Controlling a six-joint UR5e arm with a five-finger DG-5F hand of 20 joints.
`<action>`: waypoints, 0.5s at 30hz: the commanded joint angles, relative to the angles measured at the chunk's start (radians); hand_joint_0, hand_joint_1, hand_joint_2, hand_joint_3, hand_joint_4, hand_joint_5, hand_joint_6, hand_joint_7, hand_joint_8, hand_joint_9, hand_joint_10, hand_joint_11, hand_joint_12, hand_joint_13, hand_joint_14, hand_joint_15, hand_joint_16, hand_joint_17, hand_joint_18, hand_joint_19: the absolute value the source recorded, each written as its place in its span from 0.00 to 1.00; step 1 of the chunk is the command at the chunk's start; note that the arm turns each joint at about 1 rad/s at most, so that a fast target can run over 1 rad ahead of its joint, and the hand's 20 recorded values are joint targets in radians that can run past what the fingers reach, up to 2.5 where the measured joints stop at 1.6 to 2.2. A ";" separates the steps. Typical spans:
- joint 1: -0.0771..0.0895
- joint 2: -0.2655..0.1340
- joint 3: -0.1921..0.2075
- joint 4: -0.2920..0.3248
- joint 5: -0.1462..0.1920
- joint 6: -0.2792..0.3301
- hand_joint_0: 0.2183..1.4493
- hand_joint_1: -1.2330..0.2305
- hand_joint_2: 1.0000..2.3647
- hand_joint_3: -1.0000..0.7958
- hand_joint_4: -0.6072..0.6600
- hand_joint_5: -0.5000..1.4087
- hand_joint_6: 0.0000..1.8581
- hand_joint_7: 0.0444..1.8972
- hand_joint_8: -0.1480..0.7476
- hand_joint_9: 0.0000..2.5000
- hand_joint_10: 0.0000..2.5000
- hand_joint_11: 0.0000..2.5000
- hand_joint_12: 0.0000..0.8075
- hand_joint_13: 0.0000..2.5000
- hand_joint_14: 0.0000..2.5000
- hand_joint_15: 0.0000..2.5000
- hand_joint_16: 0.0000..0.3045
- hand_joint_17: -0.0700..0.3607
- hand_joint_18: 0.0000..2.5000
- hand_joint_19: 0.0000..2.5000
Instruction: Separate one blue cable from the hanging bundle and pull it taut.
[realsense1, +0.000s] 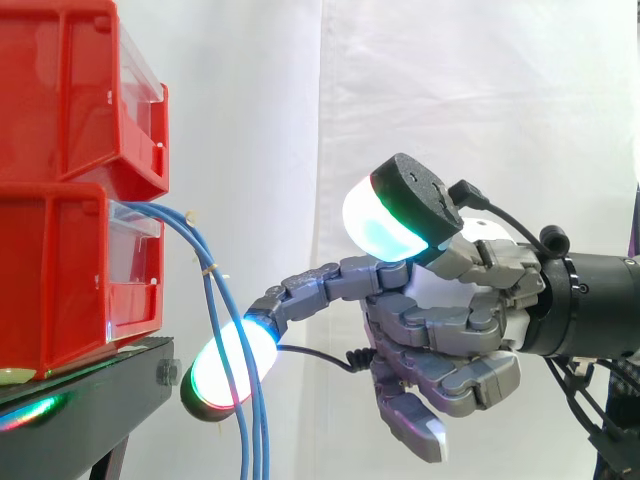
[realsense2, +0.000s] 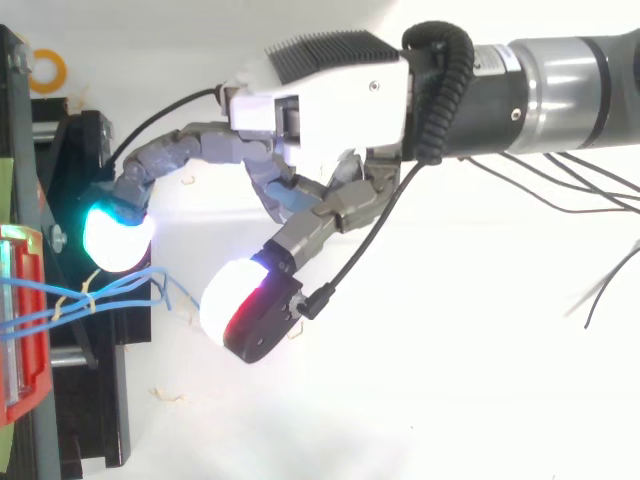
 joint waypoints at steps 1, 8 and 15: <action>0.005 0.000 -0.005 0.011 0.008 0.005 0.10 0.54 0.00 0.28 0.69 0.16 0.27 0.33 0.51 0.81 0.29 0.67 0.56 0.79 0.00 0.62 0.29 0.63 0.75 0.18; 0.005 -0.026 -0.007 0.087 0.002 0.005 0.11 0.54 0.00 0.28 0.69 0.16 0.27 0.33 0.50 0.81 0.31 0.67 0.57 0.79 0.00 0.63 0.29 0.63 0.75 0.18; 0.014 -0.040 -0.005 0.129 0.008 0.010 0.11 0.54 0.00 0.28 0.69 0.16 0.27 0.33 0.51 0.81 0.31 0.67 0.55 0.79 0.00 0.63 0.29 0.63 0.75 0.18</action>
